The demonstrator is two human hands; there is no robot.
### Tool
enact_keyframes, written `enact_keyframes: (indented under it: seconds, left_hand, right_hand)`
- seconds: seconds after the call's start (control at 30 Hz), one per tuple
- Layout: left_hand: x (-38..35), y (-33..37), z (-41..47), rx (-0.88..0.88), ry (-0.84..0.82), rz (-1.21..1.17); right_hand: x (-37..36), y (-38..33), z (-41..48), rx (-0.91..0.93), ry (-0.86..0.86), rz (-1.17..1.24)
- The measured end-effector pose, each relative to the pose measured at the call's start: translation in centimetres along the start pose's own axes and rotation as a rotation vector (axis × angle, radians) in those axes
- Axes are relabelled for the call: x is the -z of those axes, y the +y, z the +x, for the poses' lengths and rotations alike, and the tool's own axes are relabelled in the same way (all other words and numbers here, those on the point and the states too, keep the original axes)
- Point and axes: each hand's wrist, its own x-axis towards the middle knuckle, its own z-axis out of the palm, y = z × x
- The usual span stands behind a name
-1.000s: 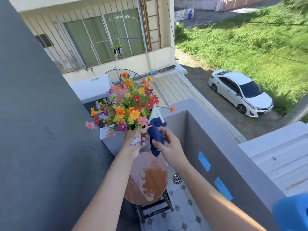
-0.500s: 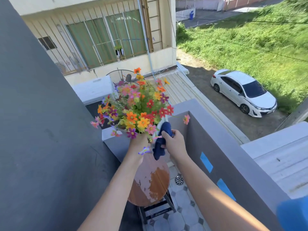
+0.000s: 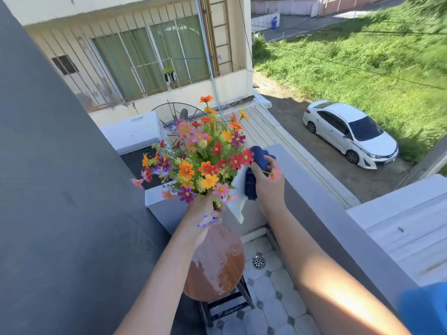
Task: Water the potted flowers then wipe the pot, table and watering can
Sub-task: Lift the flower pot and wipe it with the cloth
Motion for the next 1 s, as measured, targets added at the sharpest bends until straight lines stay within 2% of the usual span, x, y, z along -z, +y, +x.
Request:
enact_keyframes:
  seconds: [0.07,0.13,0.4,0.53,0.67,0.73,0.87,1.0]
  left_hand:
    - [-0.3,0.9,-1.1,-0.031,-0.11,-0.178]
    - [-0.3,1.0,-1.1,-0.032,-0.154,-0.217]
    - [-0.4,1.4,0.0,0.011,-0.098,-0.315]
    - [-0.5,1.1,-0.1,-0.03,-0.104,-0.322]
    - [-1.5,0.5,0.5,-0.007,0.003,-0.181]
    - [-1.4,0.5,0.6,0.008,-0.007,-0.174]
    - [-1.1,0.2,-0.4,0.022,-0.059,-0.076]
    - [-1.2,-0.1,-1.4,0.005,-0.104,-0.095]
  right_hand:
    - [0.6,0.2,0.1,0.043,0.025,-0.093]
    - [0.9,1.0,-0.2,0.07,0.021,-0.165]
    - [0.7,3.5,-3.0,0.115,-0.124,-0.32]
    - [0.6,2.1,-3.1,0.047,-0.188,-0.197]
    - [-0.6,0.1,-3.1,-0.2,-0.175,0.284]
    - [-0.7,-0.5,-2.1,-0.214,-0.113,0.392]
    - [-0.3,-2.0,0.3,-0.106,0.041,0.307]
    - [0.7,-2.7,2.7,-0.071,0.013,0.176]
